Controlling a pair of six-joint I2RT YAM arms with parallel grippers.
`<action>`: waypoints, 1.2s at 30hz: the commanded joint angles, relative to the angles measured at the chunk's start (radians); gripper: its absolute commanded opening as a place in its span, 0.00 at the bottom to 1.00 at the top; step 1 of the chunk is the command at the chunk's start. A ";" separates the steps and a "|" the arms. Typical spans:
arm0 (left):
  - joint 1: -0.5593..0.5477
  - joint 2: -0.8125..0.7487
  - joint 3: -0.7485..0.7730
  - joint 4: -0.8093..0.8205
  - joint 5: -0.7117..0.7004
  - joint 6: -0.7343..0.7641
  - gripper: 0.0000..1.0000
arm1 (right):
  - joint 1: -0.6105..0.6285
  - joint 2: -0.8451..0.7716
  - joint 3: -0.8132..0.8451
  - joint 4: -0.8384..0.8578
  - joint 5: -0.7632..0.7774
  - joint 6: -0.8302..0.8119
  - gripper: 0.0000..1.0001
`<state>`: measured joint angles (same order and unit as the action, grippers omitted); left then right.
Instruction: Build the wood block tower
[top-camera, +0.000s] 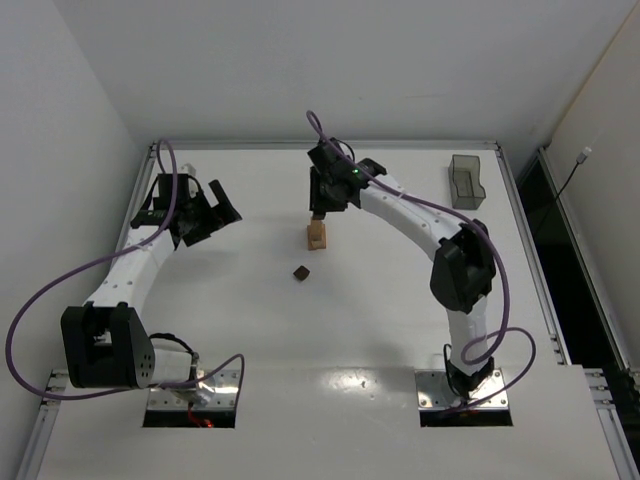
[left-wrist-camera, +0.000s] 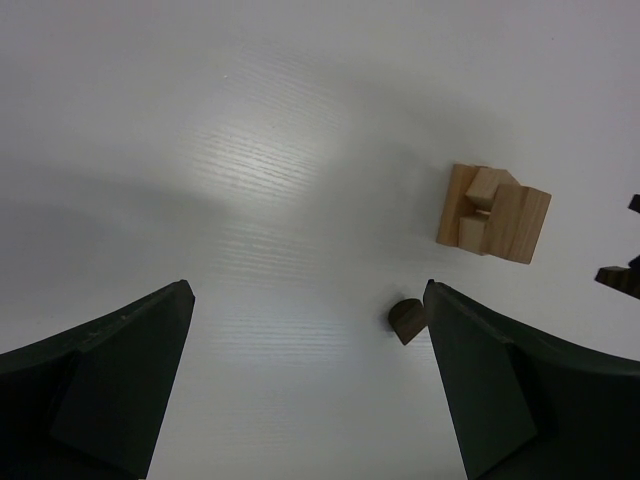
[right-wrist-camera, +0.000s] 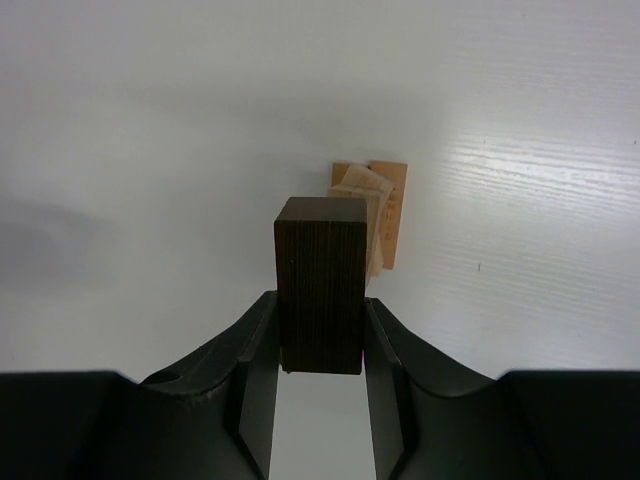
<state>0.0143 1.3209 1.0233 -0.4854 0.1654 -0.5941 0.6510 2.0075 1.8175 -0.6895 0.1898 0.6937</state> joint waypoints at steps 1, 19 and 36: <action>0.012 -0.015 0.020 0.004 -0.003 -0.015 0.99 | 0.013 0.031 0.068 -0.033 0.043 0.049 0.00; 0.012 -0.035 0.001 0.025 0.031 -0.035 0.99 | 0.090 0.120 0.082 -0.022 0.134 0.049 0.00; 0.012 -0.057 -0.017 0.034 0.049 -0.035 0.99 | 0.090 0.148 0.105 -0.022 0.155 0.078 0.00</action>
<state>0.0143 1.2972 1.0069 -0.4755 0.2058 -0.6151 0.7414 2.1513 1.8729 -0.7292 0.3180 0.7471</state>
